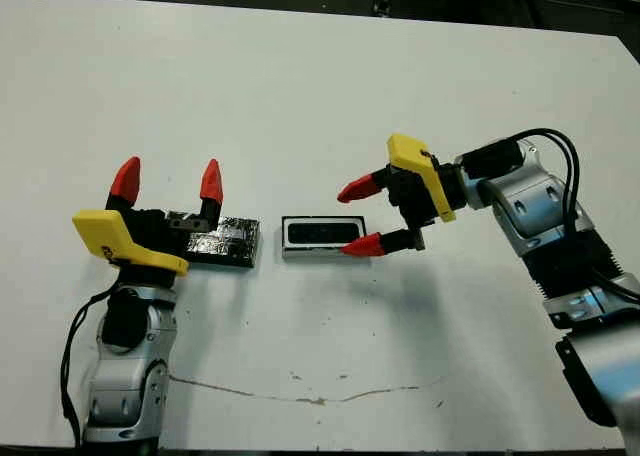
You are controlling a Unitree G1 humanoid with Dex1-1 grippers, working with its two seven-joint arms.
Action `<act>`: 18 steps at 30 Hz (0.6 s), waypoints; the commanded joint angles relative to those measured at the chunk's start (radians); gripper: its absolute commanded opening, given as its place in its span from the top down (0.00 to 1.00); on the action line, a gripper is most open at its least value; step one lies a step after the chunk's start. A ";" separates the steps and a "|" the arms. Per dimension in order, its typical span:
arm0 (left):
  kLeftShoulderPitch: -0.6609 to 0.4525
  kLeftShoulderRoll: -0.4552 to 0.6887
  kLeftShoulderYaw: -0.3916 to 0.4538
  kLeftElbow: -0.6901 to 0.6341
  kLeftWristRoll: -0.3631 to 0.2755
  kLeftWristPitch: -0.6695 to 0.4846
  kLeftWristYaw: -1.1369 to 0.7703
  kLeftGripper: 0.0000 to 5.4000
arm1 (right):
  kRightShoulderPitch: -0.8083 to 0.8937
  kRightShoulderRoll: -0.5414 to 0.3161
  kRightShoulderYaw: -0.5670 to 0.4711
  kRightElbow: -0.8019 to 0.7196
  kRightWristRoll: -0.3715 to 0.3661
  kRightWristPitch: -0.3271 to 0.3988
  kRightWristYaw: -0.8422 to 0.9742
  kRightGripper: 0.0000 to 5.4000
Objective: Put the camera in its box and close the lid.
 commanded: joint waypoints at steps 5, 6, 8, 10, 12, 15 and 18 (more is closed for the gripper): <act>0.011 0.008 0.007 0.009 -0.003 -0.002 -0.011 0.00 | 0.113 -0.060 -0.211 -0.217 0.122 0.087 -0.134 0.00; 0.009 0.013 0.010 0.008 -0.003 -0.003 -0.015 0.00 | 0.153 -0.060 -0.255 -0.278 0.140 0.113 -0.189 0.00; 0.002 0.029 0.019 0.006 0.003 -0.009 -0.022 0.00 | 0.260 -0.047 -0.355 -0.436 0.157 0.161 -0.343 0.00; -0.006 0.052 0.030 -0.006 0.012 0.000 -0.023 0.00 | 0.361 -0.017 -0.440 -0.559 0.190 0.203 -0.474 0.00; -0.020 0.095 0.042 -0.021 0.043 0.000 -0.033 0.00 | 0.470 0.035 -0.525 -0.653 0.244 0.236 -0.594 0.04; -0.052 0.161 0.067 -0.012 0.016 -0.004 -0.095 0.00 | 0.608 0.086 -0.603 -0.738 0.285 0.227 -0.719 0.11; -0.090 0.264 0.086 -0.005 -0.016 0.026 -0.198 0.00 | 0.722 0.140 -0.638 -0.757 0.314 0.167 -0.782 0.19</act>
